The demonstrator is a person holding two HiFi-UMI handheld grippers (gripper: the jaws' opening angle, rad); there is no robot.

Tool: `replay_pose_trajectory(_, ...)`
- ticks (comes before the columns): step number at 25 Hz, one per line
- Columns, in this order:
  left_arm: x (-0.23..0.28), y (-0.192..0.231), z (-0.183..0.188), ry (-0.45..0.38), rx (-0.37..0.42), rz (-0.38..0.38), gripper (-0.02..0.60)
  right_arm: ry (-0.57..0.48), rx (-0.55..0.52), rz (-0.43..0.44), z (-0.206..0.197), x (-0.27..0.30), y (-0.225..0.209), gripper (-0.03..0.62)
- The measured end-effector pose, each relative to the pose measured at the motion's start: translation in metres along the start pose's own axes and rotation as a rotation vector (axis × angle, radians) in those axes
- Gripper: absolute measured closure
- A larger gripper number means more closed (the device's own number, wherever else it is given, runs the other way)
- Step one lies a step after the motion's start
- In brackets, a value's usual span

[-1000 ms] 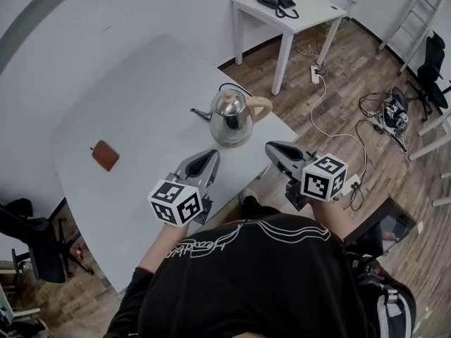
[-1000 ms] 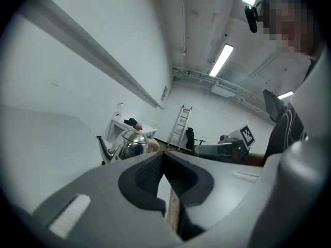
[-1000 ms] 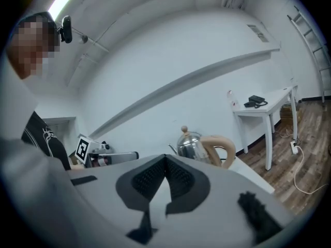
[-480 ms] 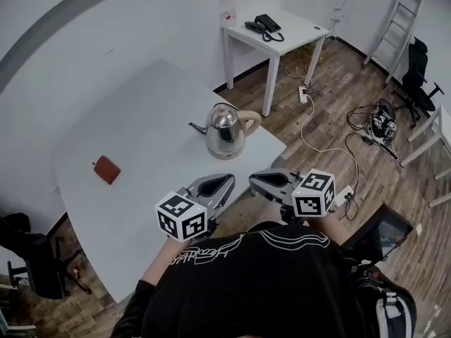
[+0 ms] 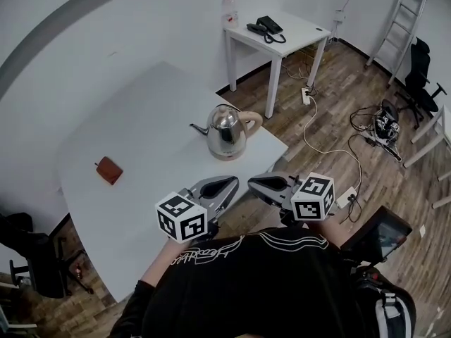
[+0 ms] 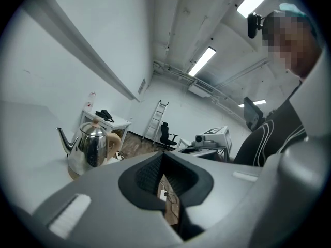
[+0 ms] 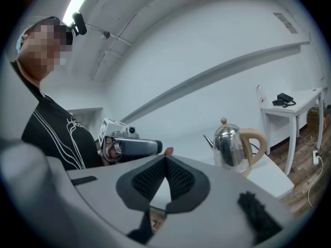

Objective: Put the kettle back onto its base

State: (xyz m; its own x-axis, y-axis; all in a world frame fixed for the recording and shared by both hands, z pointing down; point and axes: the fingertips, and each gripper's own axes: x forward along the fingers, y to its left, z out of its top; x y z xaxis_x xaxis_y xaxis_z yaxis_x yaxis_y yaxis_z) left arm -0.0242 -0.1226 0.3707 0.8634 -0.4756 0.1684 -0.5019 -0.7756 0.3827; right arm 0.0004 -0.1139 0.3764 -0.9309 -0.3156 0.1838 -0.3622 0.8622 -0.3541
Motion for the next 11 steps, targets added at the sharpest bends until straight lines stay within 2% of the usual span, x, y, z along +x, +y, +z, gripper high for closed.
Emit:
replay_pose_trajectory(2, 0.000, 0.000, -0.001, -0.005, -0.018, -0.006, 0.575, -0.004, 0.013, 0.002, -0.002, 0.001, -0.002, 0.588)
replay_pose_trajectory(11, 0.008, -0.014, -0.004, -0.001, -0.013, -0.080, 0.575, -0.024, 0.035, -0.015, -0.006, -0.004, -0.005, 0.588)
